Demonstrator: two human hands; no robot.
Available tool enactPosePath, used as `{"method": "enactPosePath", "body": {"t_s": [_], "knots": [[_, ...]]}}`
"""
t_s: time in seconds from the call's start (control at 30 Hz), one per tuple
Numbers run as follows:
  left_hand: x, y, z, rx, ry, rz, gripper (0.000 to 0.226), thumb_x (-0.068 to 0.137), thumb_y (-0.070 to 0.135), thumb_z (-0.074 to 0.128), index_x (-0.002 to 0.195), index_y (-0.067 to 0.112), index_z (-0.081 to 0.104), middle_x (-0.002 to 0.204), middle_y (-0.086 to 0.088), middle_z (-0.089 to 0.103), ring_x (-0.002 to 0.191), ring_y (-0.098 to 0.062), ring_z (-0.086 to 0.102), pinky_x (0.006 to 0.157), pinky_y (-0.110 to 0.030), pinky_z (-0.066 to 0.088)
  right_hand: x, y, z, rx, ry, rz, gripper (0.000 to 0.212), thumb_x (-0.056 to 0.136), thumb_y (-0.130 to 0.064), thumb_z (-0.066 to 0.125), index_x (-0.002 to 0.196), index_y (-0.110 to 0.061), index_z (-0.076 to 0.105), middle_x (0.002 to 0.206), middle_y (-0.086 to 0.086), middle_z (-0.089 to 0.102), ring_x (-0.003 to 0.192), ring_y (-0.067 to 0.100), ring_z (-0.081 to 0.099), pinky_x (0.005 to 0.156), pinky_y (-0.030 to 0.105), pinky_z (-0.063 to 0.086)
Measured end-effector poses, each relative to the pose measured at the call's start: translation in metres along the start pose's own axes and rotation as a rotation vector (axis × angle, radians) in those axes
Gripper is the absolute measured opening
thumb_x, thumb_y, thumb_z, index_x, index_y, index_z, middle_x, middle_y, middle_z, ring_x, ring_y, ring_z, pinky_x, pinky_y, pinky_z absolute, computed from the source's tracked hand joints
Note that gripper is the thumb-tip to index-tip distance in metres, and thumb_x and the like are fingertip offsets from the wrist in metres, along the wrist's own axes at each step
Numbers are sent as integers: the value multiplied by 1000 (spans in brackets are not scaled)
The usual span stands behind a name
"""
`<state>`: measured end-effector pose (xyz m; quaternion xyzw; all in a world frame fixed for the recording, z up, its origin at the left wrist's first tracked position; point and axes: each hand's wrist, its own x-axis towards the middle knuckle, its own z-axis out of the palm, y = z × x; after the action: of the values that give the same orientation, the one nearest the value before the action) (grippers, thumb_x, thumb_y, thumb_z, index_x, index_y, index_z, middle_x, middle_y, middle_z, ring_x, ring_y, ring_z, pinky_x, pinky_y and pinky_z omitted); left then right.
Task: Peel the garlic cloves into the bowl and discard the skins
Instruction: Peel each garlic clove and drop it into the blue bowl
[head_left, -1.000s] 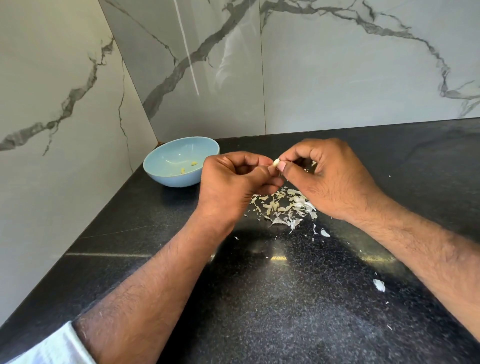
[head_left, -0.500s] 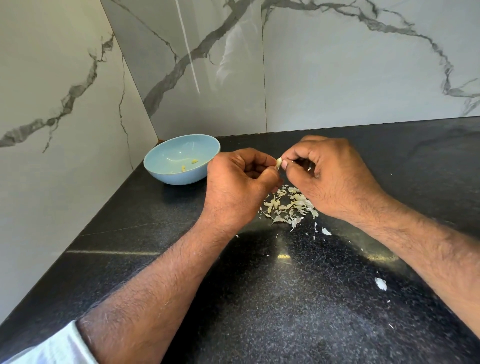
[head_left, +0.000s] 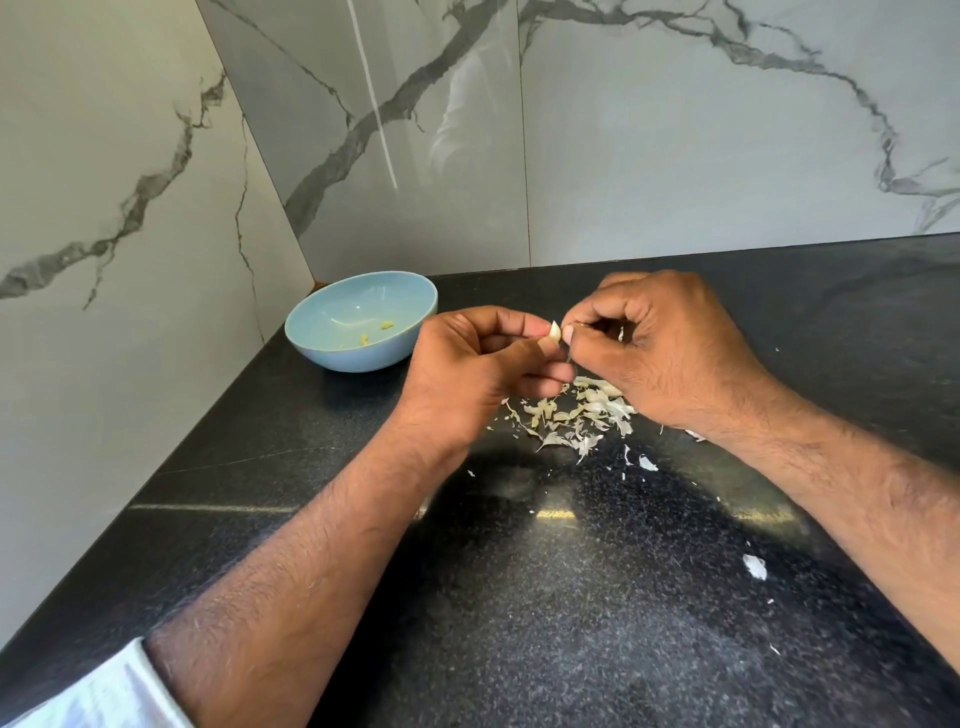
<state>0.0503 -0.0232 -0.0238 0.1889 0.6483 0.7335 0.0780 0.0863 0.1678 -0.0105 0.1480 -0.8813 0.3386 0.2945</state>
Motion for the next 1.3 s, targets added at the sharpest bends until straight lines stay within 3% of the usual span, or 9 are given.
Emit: {"method": "enactPosePath", "body": {"t_s": [0.17, 0.3, 0.37, 0.5, 0.67, 0.83, 1.2, 1.3], "knots": [[0, 4, -2, -144, -28, -51, 13, 93, -4, 71, 106, -3, 74, 93, -25, 78, 78, -26, 79, 69, -27, 64, 3, 0, -2, 142, -17, 91, 10, 92, -16, 76, 88, -21, 84, 77, -13, 77, 74, 0, 71, 65, 11, 52], [0, 4, -2, -145, 6, -34, 11, 92, -5, 73, 103, -3, 75, 91, -25, 78, 76, -27, 78, 68, -27, 64, 5, 0, -7, 194, 11, 162, 6, 92, -20, 78, 90, -21, 83, 82, -16, 78, 80, -2, 72, 74, 12, 54], [1, 0, -1, -66, 46, 28, 8, 92, -6, 75, 100, -3, 74, 90, -26, 78, 78, -32, 79, 69, -31, 65, 6, -3, -10, 158, -13, 151, 7, 92, -21, 78, 91, -23, 84, 82, -15, 78, 77, 1, 72, 70, 15, 55], [0, -6, 2, 171, 100, 176, 7, 91, -3, 80, 94, 1, 76, 84, -18, 79, 77, -32, 81, 72, -38, 67, 2, -8, -8, 111, -47, 109, 7, 91, -22, 77, 88, -26, 83, 77, -12, 77, 69, 14, 72, 65, 35, 59], [-2, -6, 2, 378, 139, 316, 5, 93, 4, 81, 96, 6, 78, 80, -6, 80, 72, -23, 80, 71, -43, 68, 2, -6, -6, 66, -29, 85, 6, 90, -30, 81, 89, -25, 83, 75, -15, 75, 67, 5, 70, 62, 29, 59], [-2, -7, 4, 508, 156, 395, 5, 91, 8, 82, 96, 8, 80, 78, 0, 80, 69, -21, 79, 65, -48, 67, 2, -3, -2, 45, -40, 72, 9, 92, -26, 77, 85, -30, 81, 72, -12, 75, 64, 18, 71, 55, 41, 58], [-3, -6, 8, 592, 213, 470, 7, 89, 12, 85, 95, 10, 82, 78, 7, 79, 66, -13, 76, 63, -38, 66, 2, -2, 1, 39, -40, 36, 16, 94, -15, 75, 86, -28, 80, 66, -15, 69, 57, 9, 60, 47, 24, 46], [-2, -8, 8, 611, 225, 471, 6, 89, 13, 85, 94, 11, 82, 76, 8, 78, 64, -12, 75, 62, -36, 66, 1, 0, 1, 31, -33, 31, 15, 93, -17, 75, 85, -29, 79, 69, -15, 70, 60, 5, 63, 51, 22, 49]]}}
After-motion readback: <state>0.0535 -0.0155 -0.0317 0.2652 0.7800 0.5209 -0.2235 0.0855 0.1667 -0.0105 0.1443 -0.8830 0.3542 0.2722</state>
